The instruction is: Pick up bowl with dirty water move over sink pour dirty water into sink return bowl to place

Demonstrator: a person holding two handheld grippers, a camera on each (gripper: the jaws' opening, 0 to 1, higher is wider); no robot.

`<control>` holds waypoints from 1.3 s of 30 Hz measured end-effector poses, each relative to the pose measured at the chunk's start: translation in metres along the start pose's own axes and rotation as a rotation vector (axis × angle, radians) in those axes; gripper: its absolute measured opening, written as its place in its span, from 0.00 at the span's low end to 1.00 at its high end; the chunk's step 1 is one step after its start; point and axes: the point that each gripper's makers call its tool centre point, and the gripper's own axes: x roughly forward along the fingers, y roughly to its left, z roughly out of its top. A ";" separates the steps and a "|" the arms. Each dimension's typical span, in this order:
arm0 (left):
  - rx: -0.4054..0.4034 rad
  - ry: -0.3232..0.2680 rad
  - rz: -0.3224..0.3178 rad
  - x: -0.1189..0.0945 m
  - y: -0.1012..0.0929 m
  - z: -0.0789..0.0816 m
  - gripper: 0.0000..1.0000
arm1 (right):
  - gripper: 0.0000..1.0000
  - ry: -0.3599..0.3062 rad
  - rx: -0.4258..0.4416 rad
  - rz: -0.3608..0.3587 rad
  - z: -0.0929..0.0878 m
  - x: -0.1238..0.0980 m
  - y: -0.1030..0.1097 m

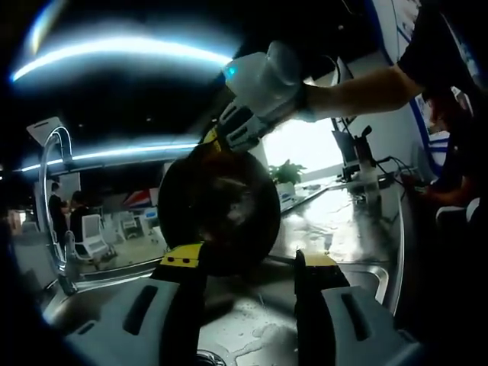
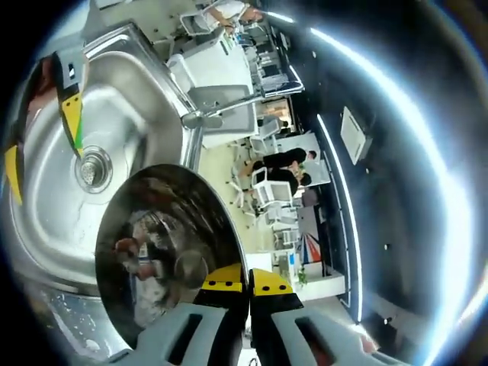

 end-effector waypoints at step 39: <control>-0.008 -0.009 -0.001 -0.001 0.000 0.002 0.40 | 0.00 0.055 0.202 0.145 -0.019 0.006 -0.005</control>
